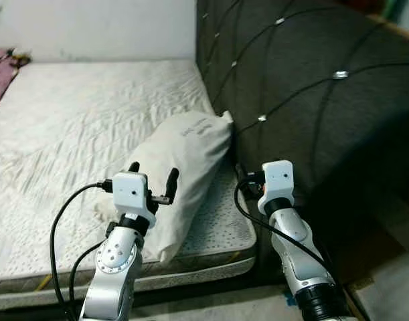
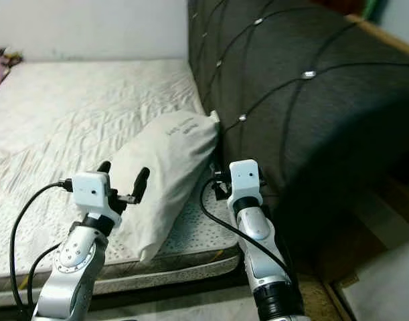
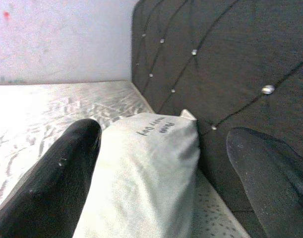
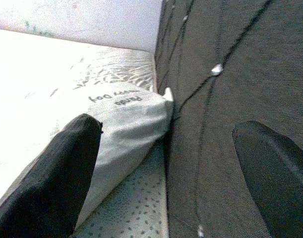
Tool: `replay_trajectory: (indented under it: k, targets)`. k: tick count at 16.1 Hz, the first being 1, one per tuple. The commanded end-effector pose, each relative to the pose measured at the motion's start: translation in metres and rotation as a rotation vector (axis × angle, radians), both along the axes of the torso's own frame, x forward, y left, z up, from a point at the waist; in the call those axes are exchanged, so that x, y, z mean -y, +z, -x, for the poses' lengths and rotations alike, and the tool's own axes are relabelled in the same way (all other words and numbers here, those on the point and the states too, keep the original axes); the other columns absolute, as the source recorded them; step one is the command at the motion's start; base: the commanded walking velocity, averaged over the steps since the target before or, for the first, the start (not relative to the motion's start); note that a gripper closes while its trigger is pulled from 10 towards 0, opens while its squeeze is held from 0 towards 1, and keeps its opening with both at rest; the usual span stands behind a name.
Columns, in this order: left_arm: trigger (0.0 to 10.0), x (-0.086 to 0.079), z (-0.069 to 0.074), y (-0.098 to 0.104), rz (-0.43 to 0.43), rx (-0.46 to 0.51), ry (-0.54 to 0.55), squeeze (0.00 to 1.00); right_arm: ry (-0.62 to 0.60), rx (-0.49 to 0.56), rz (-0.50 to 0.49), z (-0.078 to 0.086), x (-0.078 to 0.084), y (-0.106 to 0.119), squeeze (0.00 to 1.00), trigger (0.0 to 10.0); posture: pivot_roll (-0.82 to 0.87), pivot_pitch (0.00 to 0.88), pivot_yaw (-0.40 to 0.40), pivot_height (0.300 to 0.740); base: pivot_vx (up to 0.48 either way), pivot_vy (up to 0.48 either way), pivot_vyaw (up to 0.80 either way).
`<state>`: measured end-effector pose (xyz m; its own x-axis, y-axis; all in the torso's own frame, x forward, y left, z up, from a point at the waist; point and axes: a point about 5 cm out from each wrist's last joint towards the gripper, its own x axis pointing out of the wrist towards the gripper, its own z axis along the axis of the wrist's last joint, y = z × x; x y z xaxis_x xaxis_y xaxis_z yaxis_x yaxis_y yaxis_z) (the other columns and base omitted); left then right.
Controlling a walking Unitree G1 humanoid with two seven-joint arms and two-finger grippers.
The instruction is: Clean up the room
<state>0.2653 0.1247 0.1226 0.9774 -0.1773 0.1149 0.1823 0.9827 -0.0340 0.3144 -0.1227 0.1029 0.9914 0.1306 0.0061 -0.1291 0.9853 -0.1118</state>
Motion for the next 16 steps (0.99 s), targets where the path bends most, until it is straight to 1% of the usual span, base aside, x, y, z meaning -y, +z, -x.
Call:
replay_trajectory:
  k: [1, 3, 5, 8, 11, 13, 16]
  targets:
    - [10.0, 0.0008, 0.0002, 0.0, -0.009, -0.002, 0.002, 0.0, 0.001, 0.01, -0.006, -0.0005, 0.0013, 0.0013, 0.0, 10.0, 0.0, 0.033, -0.042, 0.74, 0.0, 0.0, 0.0]
    - [10.0, 0.0007, -0.0001, 0.0002, -0.013, -0.001, 0.007, 0.0, 0.013, 0.015, -0.013, -0.0003, -0.0004, 0.0021, 0.0, 10.0, 0.0, 0.035, -0.043, 0.74, 0.0, 0.0, 0.0]
    - [10.0, 0.0005, -0.0002, 0.0003, -0.018, -0.001, 0.013, 0.0, 0.025, 0.011, 0.002, -0.0001, -0.0011, 0.0014, 0.0, 10.0, 0.0, 0.035, -0.041, 0.74, 0.0, 0.0, 0.0]
    - [10.0, 0.0021, -0.0003, -0.0001, -0.023, -0.002, 0.016, 0.0, 0.047, 0.023, 0.013, 0.0007, -0.0044, 0.0025, 0.0, 10.0, 0.0, 0.035, -0.041, 0.74, 0.0, 0.0, 0.8]
    - [10.0, 0.0024, -0.0012, 0.0006, -0.033, 0.001, 0.015, 0.0, 0.044, 0.023, 0.004, 0.0, -0.0038, 0.0029, 0.0, 10.0, -0.01, 0.036, -0.041, 0.74, 0.0, 0.0, 0.8]
    - [10.0, 0.0044, -0.0002, 0.0017, -0.026, 0.014, -0.02, 0.0, 0.036, 0.02, -0.004, -0.0008, -0.0024, 0.0029, 0.0, 10.0, -0.01, 0.035, -0.041, 0.74, 0.0, 0.0, 0.0]
    - [10.0, 0.0055, 0.0001, 0.0022, -0.027, 0.019, -0.027, 0.0, 0.036, 0.019, -0.006, -0.0012, -0.0025, 0.0027, 0.0, 10.0, -0.01, 0.035, -0.041, 0.74, 0.298, 0.0, 0.0]
